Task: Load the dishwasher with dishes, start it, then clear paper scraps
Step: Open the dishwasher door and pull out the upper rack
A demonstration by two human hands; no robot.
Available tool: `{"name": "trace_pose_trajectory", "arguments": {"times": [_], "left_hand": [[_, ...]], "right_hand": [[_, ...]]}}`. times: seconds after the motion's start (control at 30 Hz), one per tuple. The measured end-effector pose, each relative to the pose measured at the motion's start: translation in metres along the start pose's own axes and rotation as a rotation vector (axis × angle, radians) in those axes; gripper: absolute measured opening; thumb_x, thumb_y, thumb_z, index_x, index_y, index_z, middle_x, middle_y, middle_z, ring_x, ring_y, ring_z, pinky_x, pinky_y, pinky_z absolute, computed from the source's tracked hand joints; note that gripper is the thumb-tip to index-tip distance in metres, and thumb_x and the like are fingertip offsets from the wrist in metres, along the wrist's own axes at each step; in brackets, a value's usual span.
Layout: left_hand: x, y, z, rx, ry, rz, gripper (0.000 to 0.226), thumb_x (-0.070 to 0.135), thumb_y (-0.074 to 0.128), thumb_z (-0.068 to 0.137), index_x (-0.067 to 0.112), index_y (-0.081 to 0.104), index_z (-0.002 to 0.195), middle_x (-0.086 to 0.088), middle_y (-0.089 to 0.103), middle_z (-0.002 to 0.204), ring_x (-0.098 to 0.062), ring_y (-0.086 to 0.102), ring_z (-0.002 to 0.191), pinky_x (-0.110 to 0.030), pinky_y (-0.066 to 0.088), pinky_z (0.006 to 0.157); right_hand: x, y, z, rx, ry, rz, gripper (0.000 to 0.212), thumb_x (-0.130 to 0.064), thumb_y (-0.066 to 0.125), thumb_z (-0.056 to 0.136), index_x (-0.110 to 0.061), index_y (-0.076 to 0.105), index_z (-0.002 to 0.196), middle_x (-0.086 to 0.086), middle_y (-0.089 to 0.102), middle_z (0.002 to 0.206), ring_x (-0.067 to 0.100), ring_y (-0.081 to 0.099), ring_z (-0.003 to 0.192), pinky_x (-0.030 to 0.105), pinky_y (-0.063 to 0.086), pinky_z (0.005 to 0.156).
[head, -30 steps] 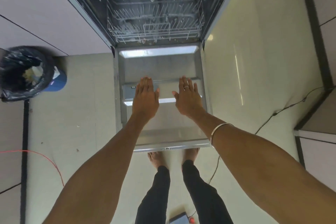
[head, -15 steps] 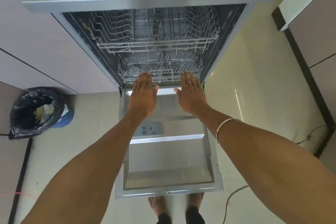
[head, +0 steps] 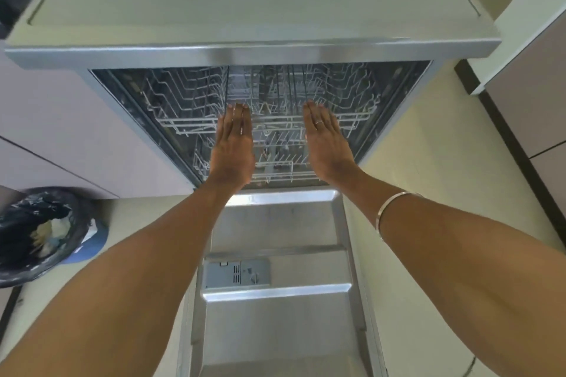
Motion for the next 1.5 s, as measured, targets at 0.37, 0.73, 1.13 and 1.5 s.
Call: {"name": "trace_pose_trajectory", "arguments": {"times": [0.37, 0.73, 1.13, 1.5], "left_hand": [[-0.014, 0.012, 0.039, 0.24, -0.03, -0.075, 0.032, 0.002, 0.067, 0.073, 0.009, 0.065, 0.104, -0.007, 0.071, 0.095, -0.026, 0.062, 0.089, -0.039, 0.047, 0.094], [-0.017, 0.015, 0.035, 0.346, 0.004, -0.101, 0.027, 0.003, 0.071, 0.074, 0.012, 0.066, 0.099, -0.003, 0.07, 0.092, -0.021, 0.059, 0.087, -0.035, 0.041, 0.091], [-0.005, 0.008, -0.009, 0.349, -0.031, -0.148, 0.03, 0.004, 0.07, 0.076, 0.011, 0.066, 0.104, -0.003, 0.07, 0.102, -0.022, 0.055, 0.097, -0.035, 0.036, 0.093], [0.011, 0.005, -0.07, 0.319, -0.078, -0.138, 0.022, 0.005, 0.069, 0.078, 0.013, 0.066, 0.098, 0.0, 0.068, 0.093, -0.019, 0.053, 0.09, -0.032, 0.037, 0.091]], "right_hand": [[0.006, 0.019, 0.042, 0.108, 0.113, -0.113, 0.042, -0.006, 0.059, 0.08, -0.004, 0.054, 0.121, 0.017, 0.068, 0.104, 0.034, 0.058, 0.105, 0.045, 0.038, 0.11], [0.008, 0.013, 0.036, 0.324, 0.087, -0.006, 0.029, -0.016, 0.048, 0.088, -0.014, 0.07, 0.106, 0.007, 0.072, 0.083, 0.022, 0.067, 0.077, 0.038, 0.055, 0.086], [-0.003, 0.01, -0.001, 0.306, 0.055, -0.04, 0.023, -0.016, 0.054, 0.09, -0.015, 0.069, 0.106, 0.006, 0.073, 0.082, 0.022, 0.068, 0.078, 0.038, 0.054, 0.09], [-0.014, 0.011, -0.063, 0.288, 0.051, -0.033, 0.018, -0.019, 0.062, 0.086, -0.012, 0.071, 0.099, 0.008, 0.072, 0.079, 0.025, 0.067, 0.076, 0.036, 0.05, 0.086]]}}
Point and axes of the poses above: each hand's wrist, its own z-axis towards the middle knuckle, its own y-axis out of the palm, x = y × z, the point moved 6 cm from there along z, towards the middle knuckle
